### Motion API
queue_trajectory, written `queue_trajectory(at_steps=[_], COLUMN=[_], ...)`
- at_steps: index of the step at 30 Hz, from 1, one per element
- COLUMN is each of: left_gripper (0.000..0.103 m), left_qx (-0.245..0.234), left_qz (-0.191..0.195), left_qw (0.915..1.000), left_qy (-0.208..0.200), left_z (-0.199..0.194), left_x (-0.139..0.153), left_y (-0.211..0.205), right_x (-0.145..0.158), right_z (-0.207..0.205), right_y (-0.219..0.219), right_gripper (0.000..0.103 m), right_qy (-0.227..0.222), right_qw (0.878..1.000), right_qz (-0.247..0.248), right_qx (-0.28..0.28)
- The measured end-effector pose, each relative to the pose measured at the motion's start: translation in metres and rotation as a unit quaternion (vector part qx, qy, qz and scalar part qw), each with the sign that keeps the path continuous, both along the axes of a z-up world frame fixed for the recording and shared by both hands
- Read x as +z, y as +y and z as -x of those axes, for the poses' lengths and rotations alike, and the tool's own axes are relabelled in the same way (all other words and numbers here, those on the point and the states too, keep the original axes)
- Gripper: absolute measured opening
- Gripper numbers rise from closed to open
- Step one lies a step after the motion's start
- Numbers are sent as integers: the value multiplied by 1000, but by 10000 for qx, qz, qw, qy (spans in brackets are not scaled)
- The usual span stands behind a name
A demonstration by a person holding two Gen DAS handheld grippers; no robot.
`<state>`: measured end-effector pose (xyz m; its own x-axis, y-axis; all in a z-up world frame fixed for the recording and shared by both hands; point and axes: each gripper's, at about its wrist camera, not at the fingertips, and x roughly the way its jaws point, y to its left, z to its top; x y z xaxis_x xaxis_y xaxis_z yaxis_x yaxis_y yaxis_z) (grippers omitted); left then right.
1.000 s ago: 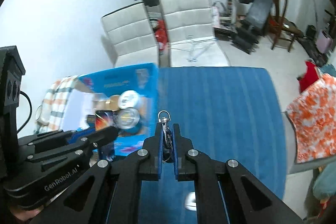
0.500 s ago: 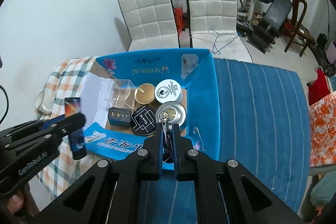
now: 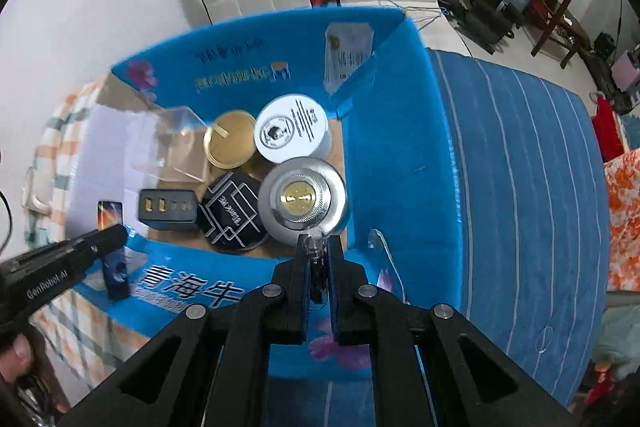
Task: Organize rigid objects
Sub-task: 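Carry the lighter and car key into the blue box and release both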
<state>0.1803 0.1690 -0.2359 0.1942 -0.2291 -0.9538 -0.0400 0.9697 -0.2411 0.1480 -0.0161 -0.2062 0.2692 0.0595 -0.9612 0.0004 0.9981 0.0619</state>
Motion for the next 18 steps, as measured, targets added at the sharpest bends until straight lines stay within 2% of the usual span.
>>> queue_trajectory(at_steps=[6, 11, 13, 15, 16, 18], left_gripper=[12, 14, 19, 35, 38, 56], left_qx=[-59, -5, 25, 15, 18, 12], left_qz=[-222, -280, -300, -309, -340, -409], left_qw=[9996, 9989, 9985, 9984, 9984, 9983], left_qy=[163, 388, 456, 464, 444, 414], left_z=[-12, -16, -16, -15, -14, -12], left_x=[-16, -29, -31, -30, -29, -26], left_y=[2, 8, 9, 9, 8, 7], right_x=[-31, -44, -48, -51, -52, -53], right_z=[-6, -6, -7, -7, -8, -7], right_y=[10, 9, 8, 6, 4, 1], right_gripper=[9, 12, 14, 17, 20, 29], right_qy=[381, 613, 700, 770, 803, 818], right_qw=[9987, 9975, 9969, 9965, 9963, 9962], right_qz=[260, 284, 298, 299, 276, 300], right_qx=[197, 229, 216, 160, 132, 80])
